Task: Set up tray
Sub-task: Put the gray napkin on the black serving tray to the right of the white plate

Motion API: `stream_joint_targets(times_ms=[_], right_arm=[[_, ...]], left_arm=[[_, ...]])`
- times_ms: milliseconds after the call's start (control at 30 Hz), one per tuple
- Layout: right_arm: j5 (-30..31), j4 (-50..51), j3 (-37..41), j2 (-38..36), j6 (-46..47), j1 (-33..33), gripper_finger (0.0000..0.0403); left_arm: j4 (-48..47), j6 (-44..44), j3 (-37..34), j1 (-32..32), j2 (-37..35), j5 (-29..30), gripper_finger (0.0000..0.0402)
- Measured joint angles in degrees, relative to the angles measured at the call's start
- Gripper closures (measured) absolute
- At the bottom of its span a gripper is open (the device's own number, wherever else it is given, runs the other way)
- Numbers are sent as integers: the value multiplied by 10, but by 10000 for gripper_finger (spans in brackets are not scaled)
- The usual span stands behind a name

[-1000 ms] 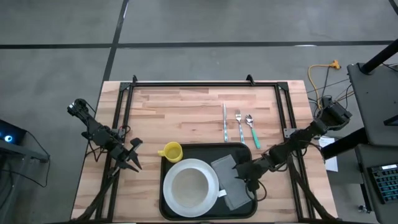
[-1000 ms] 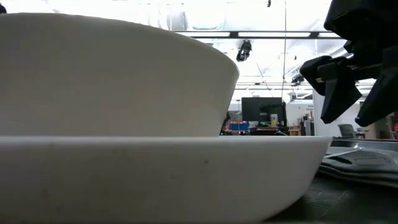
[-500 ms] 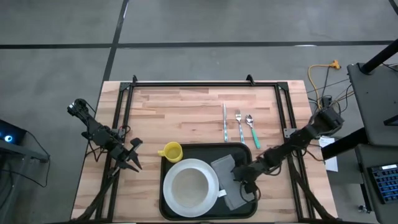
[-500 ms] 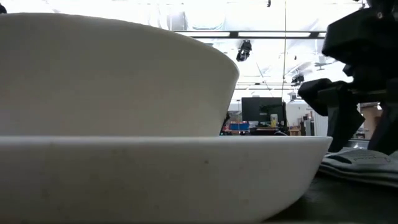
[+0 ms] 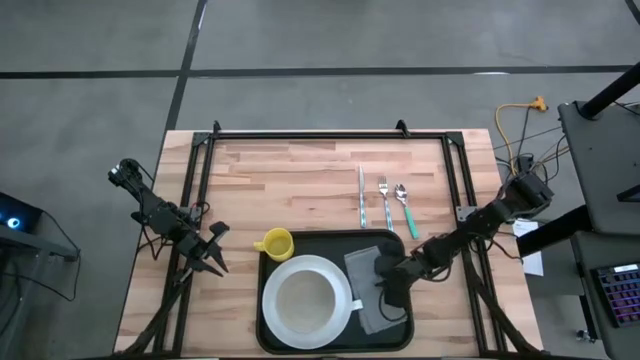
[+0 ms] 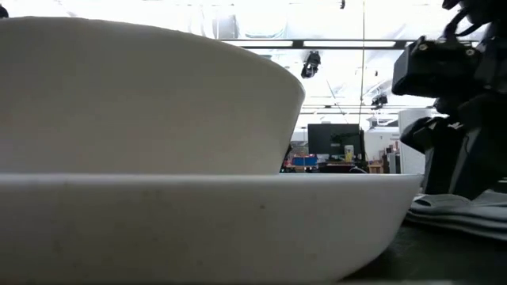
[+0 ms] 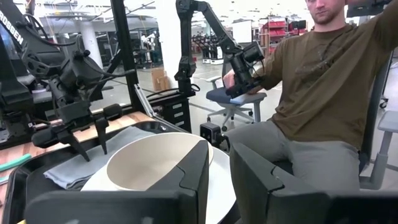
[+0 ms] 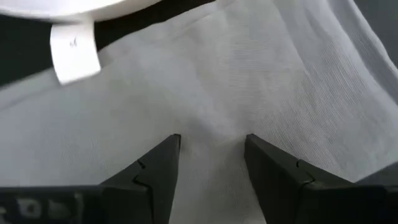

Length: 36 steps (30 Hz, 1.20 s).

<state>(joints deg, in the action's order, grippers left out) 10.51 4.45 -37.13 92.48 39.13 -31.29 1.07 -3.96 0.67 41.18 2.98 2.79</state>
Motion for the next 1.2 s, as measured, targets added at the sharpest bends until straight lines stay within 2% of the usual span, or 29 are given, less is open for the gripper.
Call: stream_joint_targets(times_ms=[133,267,467,567,867,1200], right_arm=[[1,3,-1,0,51,0,232],[1,6,-3,1,60,0,233],[9,14,-2,2,-31,-21,234],[19,15,-1,2,-31,-27,234],[31,17,0,2,100,-26,236],[47,56,-1,2,193,-26,237]], left_arm=[[0,0,0,0,0,0,354],[0,0,0,0,0,0,354],[0,0,0,0,0,0,354],[0,0,0,0,0,0,354],[0,0,0,0,0,0,354],[0,0,0,0,0,0,354]])
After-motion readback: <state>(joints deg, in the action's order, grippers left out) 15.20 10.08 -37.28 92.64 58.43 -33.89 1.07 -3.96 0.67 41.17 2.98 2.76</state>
